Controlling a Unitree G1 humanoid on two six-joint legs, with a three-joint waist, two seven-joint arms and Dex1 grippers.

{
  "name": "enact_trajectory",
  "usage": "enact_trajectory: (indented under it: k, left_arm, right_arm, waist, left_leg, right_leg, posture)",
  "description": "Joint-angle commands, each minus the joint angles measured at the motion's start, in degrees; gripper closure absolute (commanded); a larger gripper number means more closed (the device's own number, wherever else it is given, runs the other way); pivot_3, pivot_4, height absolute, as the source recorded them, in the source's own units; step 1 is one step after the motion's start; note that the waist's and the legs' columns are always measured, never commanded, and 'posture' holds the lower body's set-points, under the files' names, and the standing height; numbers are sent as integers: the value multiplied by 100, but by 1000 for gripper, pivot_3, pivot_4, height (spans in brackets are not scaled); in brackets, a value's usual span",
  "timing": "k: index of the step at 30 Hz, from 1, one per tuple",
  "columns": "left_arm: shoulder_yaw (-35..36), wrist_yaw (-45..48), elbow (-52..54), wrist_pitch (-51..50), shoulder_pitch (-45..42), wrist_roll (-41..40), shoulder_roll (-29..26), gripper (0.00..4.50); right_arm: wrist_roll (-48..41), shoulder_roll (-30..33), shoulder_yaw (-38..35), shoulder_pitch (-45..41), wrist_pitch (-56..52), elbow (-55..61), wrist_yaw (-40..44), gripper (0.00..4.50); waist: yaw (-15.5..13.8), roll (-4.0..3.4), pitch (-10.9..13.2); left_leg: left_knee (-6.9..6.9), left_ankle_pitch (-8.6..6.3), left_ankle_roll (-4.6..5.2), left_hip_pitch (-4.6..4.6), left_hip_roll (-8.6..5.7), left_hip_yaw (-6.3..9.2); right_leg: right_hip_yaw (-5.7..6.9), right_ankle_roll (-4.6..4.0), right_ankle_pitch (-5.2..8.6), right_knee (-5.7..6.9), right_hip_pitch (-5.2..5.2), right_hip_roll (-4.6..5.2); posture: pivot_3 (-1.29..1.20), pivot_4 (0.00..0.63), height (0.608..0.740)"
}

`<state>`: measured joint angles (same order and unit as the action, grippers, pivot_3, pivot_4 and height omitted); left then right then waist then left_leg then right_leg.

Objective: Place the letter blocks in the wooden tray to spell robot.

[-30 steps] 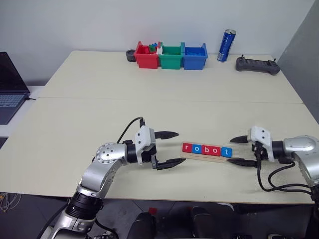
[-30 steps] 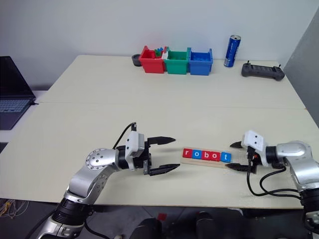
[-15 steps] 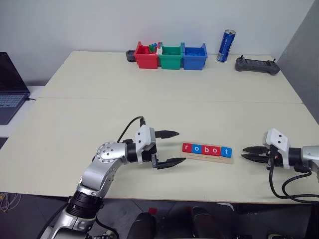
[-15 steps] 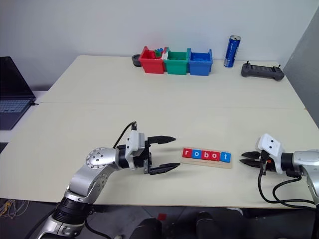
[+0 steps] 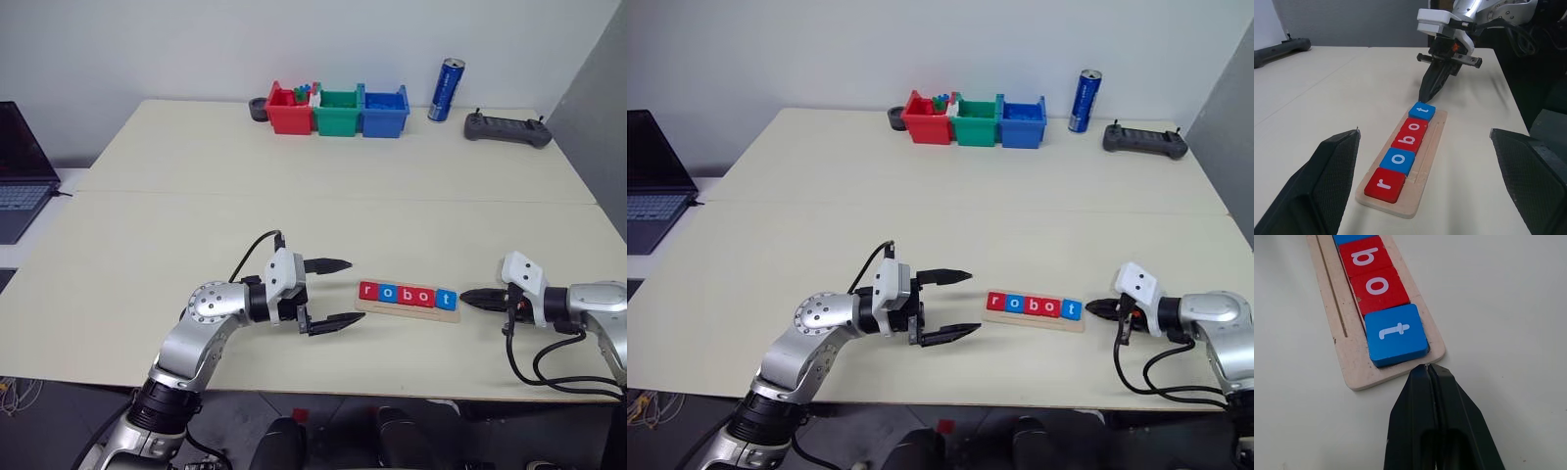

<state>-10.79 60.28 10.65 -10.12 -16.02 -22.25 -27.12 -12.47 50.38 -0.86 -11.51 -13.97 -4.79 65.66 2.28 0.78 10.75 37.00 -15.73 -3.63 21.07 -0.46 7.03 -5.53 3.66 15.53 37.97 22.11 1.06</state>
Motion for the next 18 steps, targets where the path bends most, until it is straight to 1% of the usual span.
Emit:
enact_trajectory:
  k: [1,12,18]
  left_arm:
    - [90,-60,218,1,16,-52,-16,0]
    - [101,-61,203,34,1,-53,-40,0]
    - [103,-45,198,45,6,-57,-56,0]
  right_arm:
    - [14,-34,-9,-121,108,-2,-19,4453]
    - [-20,-161,122,-254,-25,202,-28,4453]
    - [-17,-132,153,-301,-15,207,-21,4453]
  waist:
    - [0,0,0]
    - [11,0,0]
    - [11,0,0]
  left_leg:
    - [0,0,0,0,0,0]
    - [0,0,0,-1,1,0]
    - [0,0,0,-1,1,0]
  right_leg:
    - [0,0,0,0,0,0]
    - [0,0,0,1,0,-1]
    - [0,0,0,1,0,-1]
  posture:
    - [0,150,740]
    - [0,150,740]
    - [0,150,740]
